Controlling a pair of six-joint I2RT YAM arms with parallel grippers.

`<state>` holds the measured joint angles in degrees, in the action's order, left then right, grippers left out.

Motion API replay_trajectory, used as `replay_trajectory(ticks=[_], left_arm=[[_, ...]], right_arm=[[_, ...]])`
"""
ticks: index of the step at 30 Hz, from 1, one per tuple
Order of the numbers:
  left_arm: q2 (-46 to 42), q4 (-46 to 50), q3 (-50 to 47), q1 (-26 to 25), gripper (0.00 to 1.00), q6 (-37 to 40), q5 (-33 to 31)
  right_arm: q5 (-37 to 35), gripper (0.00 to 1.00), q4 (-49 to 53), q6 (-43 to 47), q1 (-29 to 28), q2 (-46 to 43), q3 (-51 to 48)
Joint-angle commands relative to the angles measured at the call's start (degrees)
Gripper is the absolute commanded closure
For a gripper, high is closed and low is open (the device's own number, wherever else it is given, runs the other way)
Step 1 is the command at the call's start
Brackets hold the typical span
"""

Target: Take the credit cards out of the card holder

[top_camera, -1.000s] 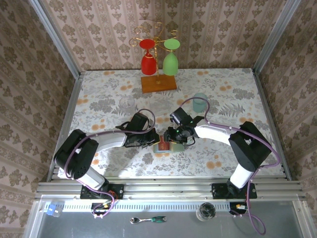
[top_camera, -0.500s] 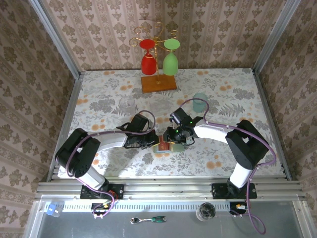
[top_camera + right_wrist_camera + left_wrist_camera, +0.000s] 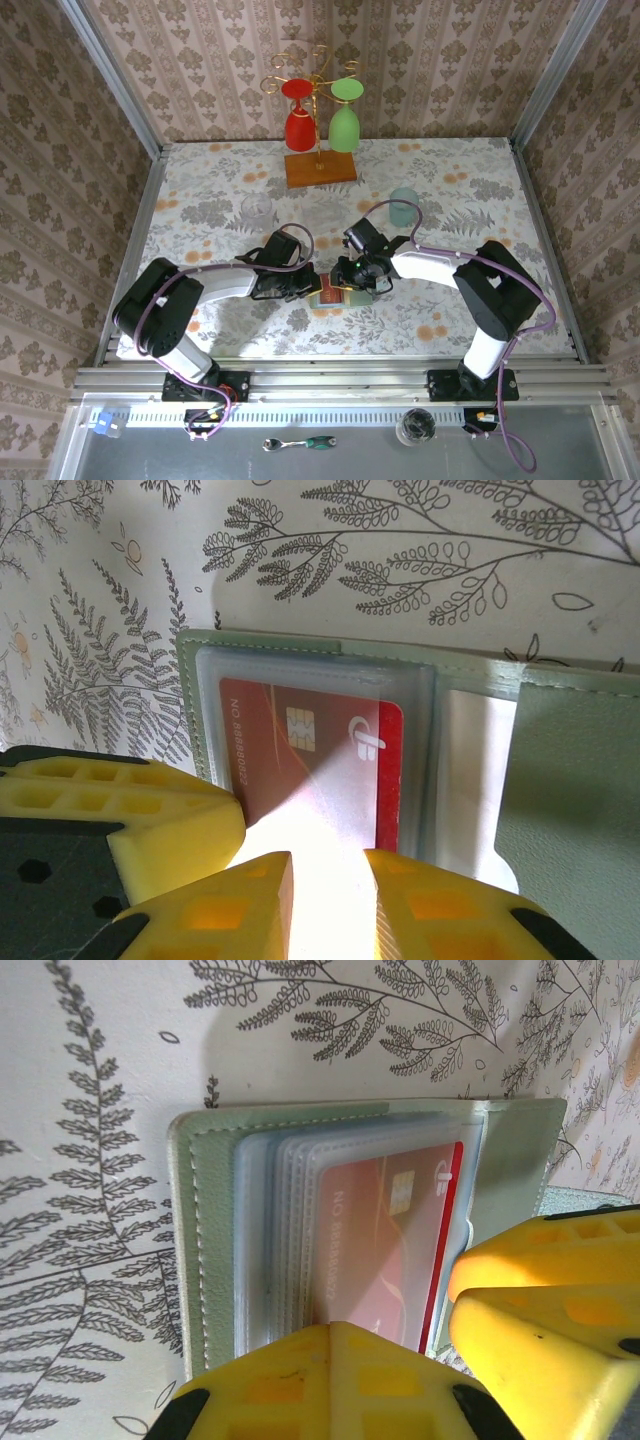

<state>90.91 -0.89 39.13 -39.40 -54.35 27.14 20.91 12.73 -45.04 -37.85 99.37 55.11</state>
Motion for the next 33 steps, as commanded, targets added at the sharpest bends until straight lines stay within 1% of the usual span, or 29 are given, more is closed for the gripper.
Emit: replay_trajectory(ticks=[1,7,15,19,28,33], left_arm=[[0.5,2.4,-0.8,0.2,1.00,1.1,-0.9],[0.2,2.3,-1.1,0.4,1.00,1.0,-0.9],[0.2,2.5,-1.3,0.7,1.00,1.2,-0.9],[0.1,2.6,-1.3,0.8,1.00,1.2,-0.9],[-0.1,2.9,-1.4,1.3,1.00,1.3,-1.1],[-0.2,3.3,-1.2,1.5,1.00,1.4,-0.9]], right_arm=[[1.4,0.76,-0.9,-0.3,0.2,1.5,-0.7],[1.2,0.78,-1.3,-0.4,0.2,2.4,-1.3],[-1.8,0.78,0.9,0.4,0.2,1.2,-2.0],[-2.9,0.77,1.8,0.8,0.2,0.4,-1.8],[-3.7,0.72,3.0,1.7,0.2,0.3,-1.2],[-4.4,0.72,3.5,1.9,0.2,-0.1,-1.3]])
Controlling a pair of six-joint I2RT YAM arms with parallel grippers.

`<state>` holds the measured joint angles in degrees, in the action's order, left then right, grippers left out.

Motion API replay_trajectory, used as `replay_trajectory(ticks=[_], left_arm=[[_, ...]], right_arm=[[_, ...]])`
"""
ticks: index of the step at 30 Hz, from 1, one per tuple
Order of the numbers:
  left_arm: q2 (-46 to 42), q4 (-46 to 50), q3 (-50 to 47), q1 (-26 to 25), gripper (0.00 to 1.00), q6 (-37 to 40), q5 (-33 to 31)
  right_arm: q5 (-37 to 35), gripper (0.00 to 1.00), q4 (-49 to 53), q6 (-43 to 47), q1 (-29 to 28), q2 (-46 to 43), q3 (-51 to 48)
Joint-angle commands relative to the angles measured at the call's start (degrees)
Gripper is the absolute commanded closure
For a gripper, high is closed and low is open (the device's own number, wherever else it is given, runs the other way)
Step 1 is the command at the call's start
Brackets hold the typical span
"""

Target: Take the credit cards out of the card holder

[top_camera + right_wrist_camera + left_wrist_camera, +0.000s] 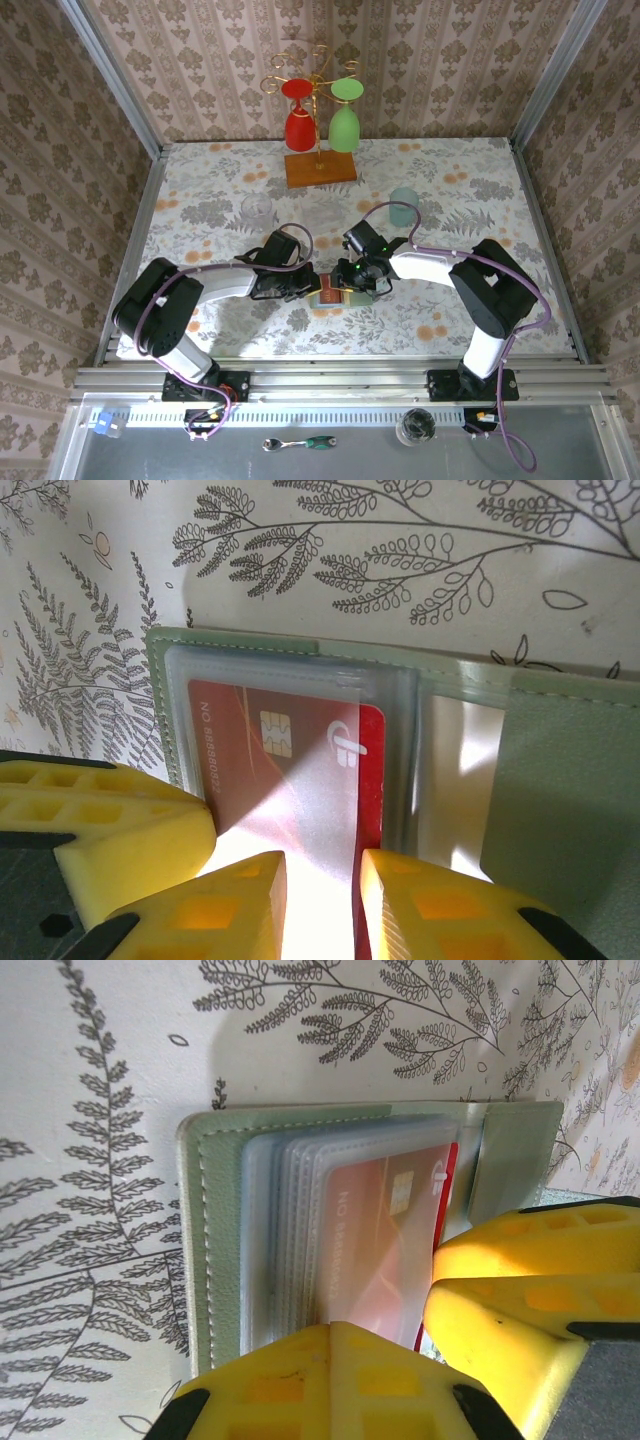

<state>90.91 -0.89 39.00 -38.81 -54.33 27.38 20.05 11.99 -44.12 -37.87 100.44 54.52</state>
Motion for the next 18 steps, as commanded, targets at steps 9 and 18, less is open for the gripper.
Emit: replay_trajectory(ticks=[9,18], left_arm=[[-2.1,2.6,-0.9,1.0,1.00,1.3,-1.0],[-3.2,3.4,1.2,1.1,0.98,1.3,-0.2]], right_arm=[[-4.2,0.72,4.2,1.3,0.3,-3.0,-1.0],[-4.5,0.72,4.3,1.1,0.5,-6.2,-1.8]])
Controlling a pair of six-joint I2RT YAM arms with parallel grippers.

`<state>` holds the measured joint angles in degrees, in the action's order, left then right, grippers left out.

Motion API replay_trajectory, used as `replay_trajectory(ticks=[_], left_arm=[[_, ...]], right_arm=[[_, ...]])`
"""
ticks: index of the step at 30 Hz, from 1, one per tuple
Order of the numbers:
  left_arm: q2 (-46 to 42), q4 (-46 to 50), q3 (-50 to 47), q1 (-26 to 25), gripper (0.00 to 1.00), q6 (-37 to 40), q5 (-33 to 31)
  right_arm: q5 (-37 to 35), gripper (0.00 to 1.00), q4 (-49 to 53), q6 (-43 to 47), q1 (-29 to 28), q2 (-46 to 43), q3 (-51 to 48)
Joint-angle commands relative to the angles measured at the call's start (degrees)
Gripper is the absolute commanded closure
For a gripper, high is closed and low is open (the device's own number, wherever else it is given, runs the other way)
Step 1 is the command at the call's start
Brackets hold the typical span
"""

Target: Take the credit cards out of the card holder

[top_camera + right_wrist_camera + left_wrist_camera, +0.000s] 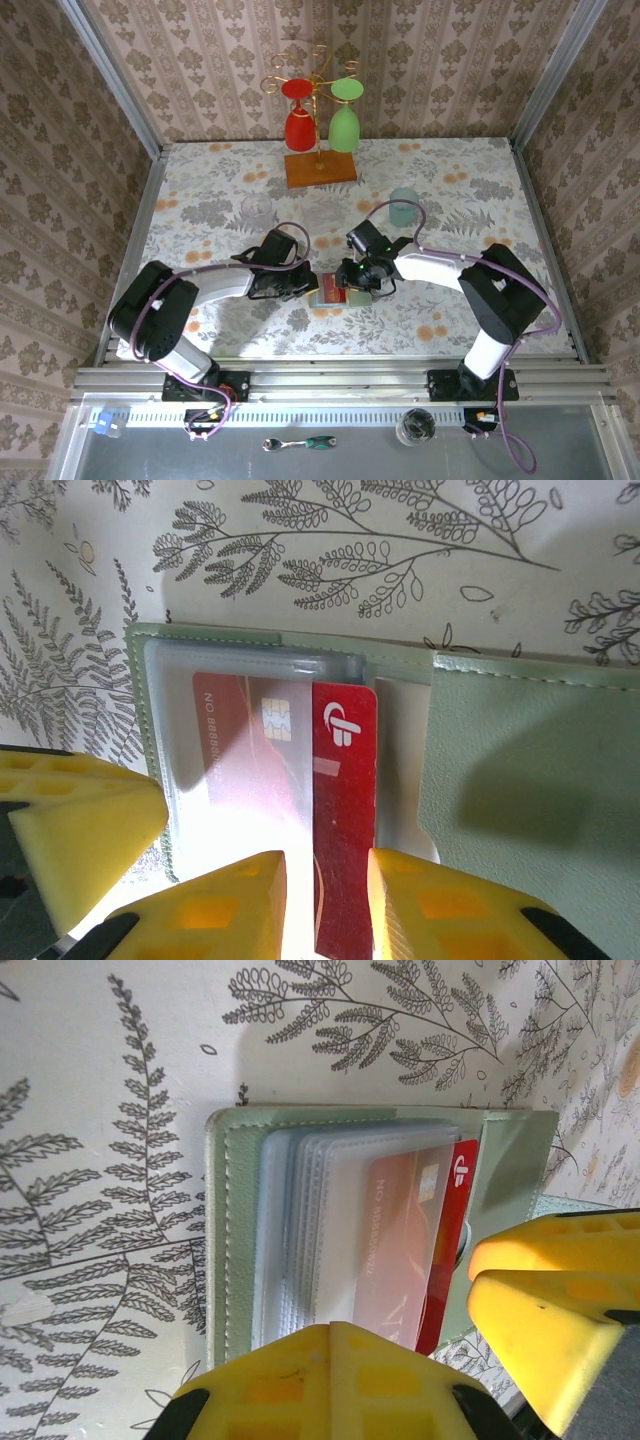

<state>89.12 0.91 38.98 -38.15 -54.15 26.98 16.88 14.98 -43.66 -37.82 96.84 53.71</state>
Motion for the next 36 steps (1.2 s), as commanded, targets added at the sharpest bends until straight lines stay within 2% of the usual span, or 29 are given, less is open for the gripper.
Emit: replay_trajectory(ticks=[1,15,36], left_arm=[[-1.5,1.9,1.6,0.5,0.98,1.1,0.3],[2.0,4.6,6.2,-1.8,1.00,1.8,-1.2],[5.5,8.5,7.1,-2.7,1.00,2.6,-2.2]], right_arm=[[-1.2,0.72,1.0,0.5,0.6,-3.0,-1.4],[4.8,0.75,-9.1,0.2,3.5,-6.9,-8.7],[10.4,0.76,-17.6,-0.1,5.7,-1.0,-11.2]])
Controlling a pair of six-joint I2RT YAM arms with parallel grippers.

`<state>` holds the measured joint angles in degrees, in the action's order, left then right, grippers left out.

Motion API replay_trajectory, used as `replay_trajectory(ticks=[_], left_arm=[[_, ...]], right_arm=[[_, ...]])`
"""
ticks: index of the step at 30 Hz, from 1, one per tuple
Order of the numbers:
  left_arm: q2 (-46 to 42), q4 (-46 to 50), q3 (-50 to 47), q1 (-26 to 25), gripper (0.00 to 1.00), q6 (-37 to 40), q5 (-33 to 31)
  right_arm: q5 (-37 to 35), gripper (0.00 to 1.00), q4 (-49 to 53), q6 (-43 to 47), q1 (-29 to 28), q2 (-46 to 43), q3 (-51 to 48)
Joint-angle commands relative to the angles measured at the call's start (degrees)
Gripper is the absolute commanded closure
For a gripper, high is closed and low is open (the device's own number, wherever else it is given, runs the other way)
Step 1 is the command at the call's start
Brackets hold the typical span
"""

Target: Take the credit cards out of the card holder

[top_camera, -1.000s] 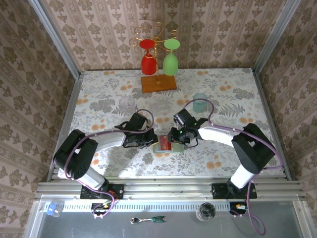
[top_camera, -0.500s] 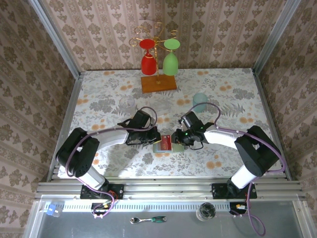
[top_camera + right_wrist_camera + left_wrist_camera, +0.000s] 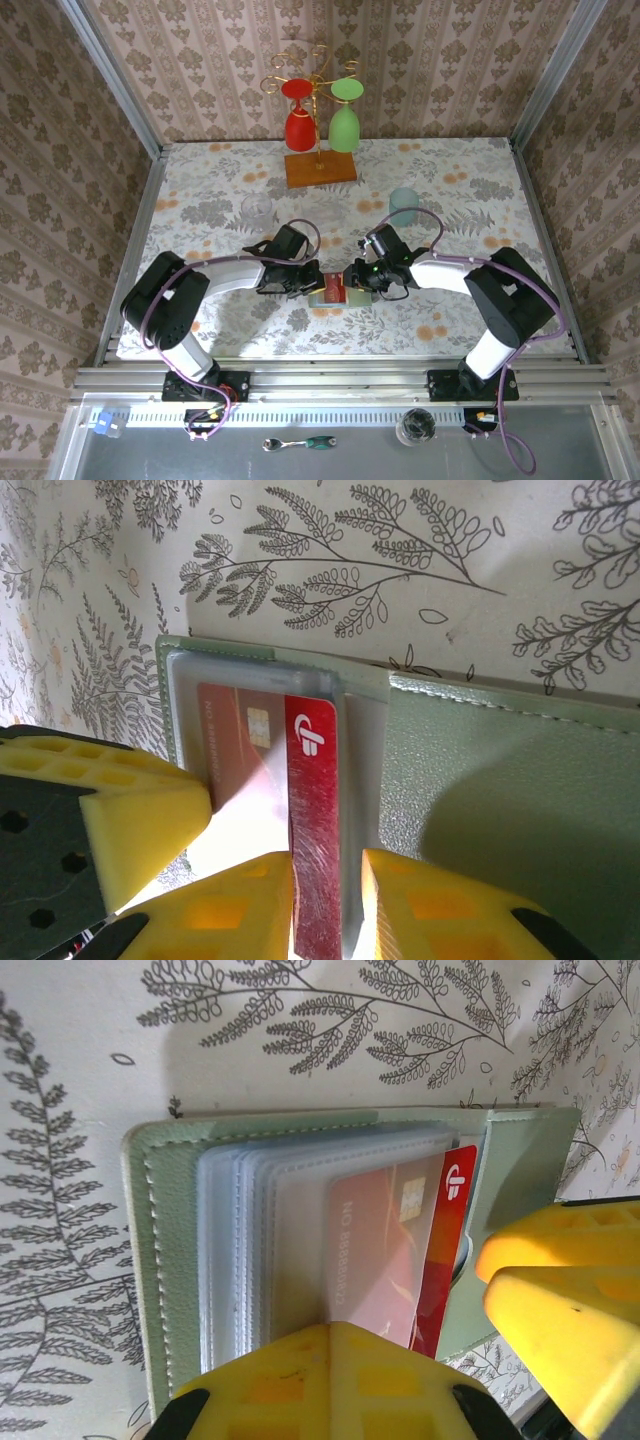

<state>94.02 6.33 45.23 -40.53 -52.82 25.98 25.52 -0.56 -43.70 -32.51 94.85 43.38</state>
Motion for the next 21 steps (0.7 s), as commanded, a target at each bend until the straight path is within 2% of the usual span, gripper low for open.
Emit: replay_trajectory(ticks=[1,21], left_arm=[[0.7,3.1,0.7,-0.3,1.00,1.2,-1.2],[1.1,2.7,-0.1,-0.3,1.00,1.1,-1.5]], right_arm=[[2.1,0.76,-2.5,-0.2,0.5,1.5,-1.0],[7.5,0.79,-11.3,-3.7,1.0,4.2,-3.5]])
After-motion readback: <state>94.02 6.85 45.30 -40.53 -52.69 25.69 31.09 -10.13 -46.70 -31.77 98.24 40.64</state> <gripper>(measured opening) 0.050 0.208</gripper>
